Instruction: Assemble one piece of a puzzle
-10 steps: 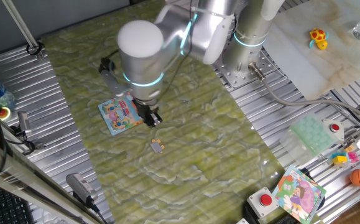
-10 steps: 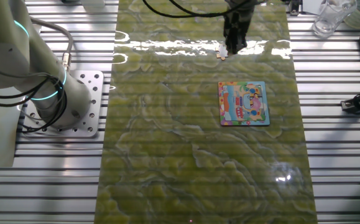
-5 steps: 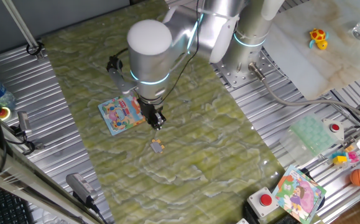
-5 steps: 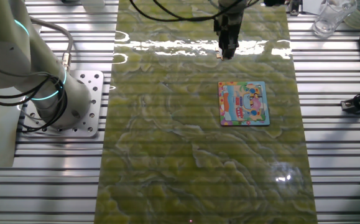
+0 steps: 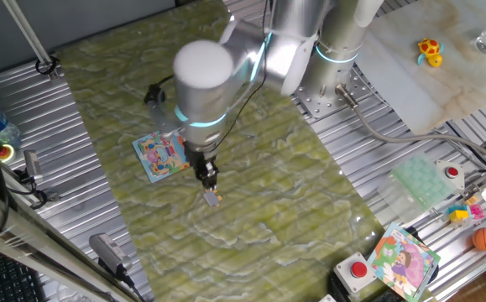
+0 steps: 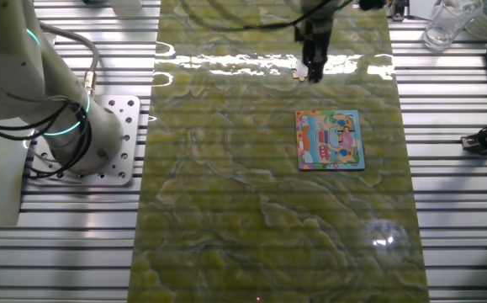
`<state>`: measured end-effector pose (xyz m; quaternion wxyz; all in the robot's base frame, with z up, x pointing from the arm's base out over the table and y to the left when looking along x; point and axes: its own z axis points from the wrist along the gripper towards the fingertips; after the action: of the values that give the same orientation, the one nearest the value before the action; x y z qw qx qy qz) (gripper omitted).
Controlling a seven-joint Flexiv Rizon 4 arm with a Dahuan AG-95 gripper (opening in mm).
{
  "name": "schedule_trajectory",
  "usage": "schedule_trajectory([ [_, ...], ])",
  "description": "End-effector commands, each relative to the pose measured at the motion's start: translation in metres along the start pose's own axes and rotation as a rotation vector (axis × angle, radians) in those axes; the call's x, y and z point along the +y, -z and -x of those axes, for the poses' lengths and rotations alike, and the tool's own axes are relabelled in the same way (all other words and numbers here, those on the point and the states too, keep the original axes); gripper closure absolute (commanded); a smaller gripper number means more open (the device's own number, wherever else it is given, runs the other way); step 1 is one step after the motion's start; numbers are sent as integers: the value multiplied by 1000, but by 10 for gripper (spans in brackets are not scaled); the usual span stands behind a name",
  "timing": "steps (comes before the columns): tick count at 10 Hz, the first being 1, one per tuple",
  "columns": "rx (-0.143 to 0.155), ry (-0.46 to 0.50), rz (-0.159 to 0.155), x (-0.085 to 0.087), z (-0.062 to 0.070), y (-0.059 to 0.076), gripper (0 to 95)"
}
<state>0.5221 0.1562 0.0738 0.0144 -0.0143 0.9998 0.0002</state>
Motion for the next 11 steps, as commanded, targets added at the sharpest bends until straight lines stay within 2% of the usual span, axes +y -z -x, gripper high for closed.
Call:
schedule_trajectory([
  [1, 26, -22, 1, 9, 4, -5, 190],
  [2, 27, -28, -1, 13, -1, -14, 190],
  [3, 28, -31, -1, 15, -2, -18, 190],
  [6, 30, -47, -2, 19, -6, -21, 190],
  [8, 20, -58, -1, 24, -12, -23, 190],
  [11, 11, -50, 0, 20, -17, -28, 190],
])
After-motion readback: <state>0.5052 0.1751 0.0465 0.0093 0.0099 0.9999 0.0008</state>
